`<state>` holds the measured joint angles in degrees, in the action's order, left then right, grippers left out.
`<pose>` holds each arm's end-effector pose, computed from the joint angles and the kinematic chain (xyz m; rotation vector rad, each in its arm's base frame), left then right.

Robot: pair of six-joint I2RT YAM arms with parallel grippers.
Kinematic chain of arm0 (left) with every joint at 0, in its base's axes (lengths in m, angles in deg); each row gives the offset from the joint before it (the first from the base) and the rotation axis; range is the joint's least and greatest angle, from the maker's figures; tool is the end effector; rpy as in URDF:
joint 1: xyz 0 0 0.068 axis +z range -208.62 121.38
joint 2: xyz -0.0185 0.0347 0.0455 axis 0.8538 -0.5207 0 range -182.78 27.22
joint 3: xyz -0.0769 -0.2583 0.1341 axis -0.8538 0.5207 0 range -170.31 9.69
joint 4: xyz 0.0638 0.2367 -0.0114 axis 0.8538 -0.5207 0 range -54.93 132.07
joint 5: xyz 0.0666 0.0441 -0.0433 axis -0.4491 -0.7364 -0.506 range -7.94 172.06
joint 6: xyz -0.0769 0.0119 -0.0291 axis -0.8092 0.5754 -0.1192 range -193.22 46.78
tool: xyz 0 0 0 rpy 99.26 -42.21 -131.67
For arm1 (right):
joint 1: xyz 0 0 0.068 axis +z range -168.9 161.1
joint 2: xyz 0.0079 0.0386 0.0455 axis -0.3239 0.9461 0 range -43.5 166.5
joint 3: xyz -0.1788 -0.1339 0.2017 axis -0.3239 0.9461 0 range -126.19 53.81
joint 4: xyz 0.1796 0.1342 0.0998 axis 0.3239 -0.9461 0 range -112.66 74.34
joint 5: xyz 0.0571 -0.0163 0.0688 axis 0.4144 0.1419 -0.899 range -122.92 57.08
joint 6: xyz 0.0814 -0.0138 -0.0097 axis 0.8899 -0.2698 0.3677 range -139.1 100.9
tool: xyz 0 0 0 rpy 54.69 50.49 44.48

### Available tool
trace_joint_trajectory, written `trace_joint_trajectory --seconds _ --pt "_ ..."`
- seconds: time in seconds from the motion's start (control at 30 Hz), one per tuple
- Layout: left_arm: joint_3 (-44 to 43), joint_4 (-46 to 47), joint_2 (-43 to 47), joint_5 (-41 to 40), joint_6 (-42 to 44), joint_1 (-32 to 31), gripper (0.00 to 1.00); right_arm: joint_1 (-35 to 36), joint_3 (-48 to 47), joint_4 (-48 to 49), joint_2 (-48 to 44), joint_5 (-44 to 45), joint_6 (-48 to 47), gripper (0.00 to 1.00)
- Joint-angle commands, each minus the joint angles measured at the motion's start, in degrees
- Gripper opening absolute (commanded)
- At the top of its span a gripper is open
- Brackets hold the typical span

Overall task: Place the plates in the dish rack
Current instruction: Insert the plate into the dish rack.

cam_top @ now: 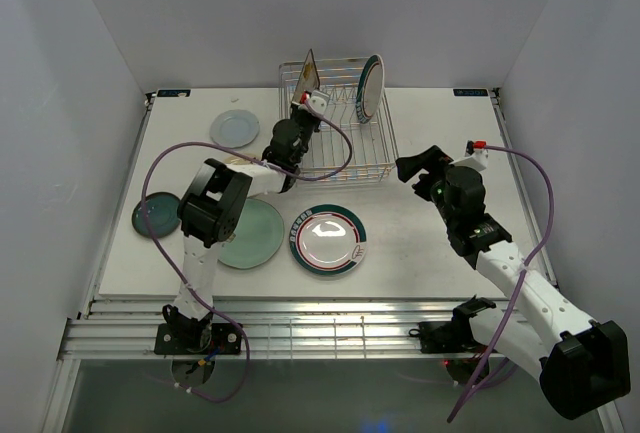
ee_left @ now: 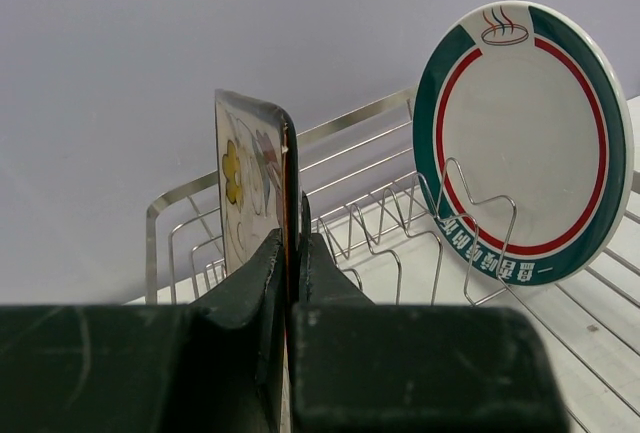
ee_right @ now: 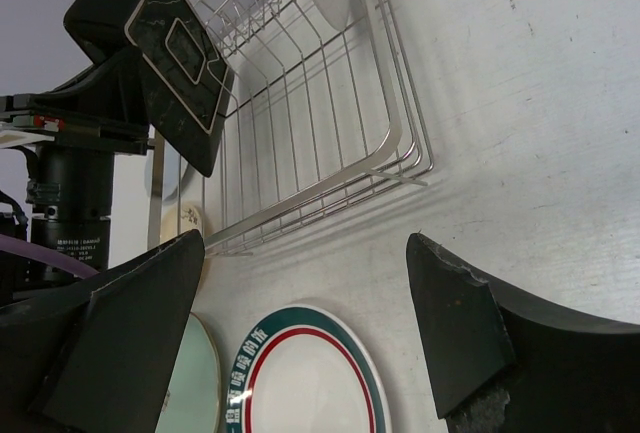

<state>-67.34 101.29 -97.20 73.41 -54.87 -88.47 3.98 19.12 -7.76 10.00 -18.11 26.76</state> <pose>0.4622 -0.2527 0.2580 0.4401 1.2942 -0.0654 0.2119 0.0694 0.3051 0.5447 1.7151 0.6422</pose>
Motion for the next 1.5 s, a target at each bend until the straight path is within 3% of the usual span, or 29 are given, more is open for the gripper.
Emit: trace_joint_trajectory --seconds 0.0,0.53,0.8,1.1,1.37,1.47 --pt "0.91 7.31 5.42 1.61 0.9 0.32 0.0 -0.2 0.16 2.82 -1.2 -0.04 -1.22 0.88" --pt "10.67 13.02 7.09 4.51 3.18 0.23 0.0 -0.37 -0.28 3.7 -0.15 -1.36 -0.95 0.88" --pt "11.47 13.82 5.33 3.81 2.92 0.31 0.0 -0.37 0.07 3.88 -0.41 -1.45 -1.22 0.88" --pt "13.66 15.13 3.66 3.46 2.04 0.23 0.0 -0.37 -0.01 7.21 0.47 -4.97 -9.3 0.88" --pt "16.48 14.96 4.71 3.9 1.69 0.31 0.0 -0.37 -1.34 7.39 2.14 -5.31 -10.18 0.88" --pt "17.18 14.52 5.33 4.16 1.43 0.23 0.07 -0.37 -1.43 7.83 2.75 -6.02 -10.18 0.88"
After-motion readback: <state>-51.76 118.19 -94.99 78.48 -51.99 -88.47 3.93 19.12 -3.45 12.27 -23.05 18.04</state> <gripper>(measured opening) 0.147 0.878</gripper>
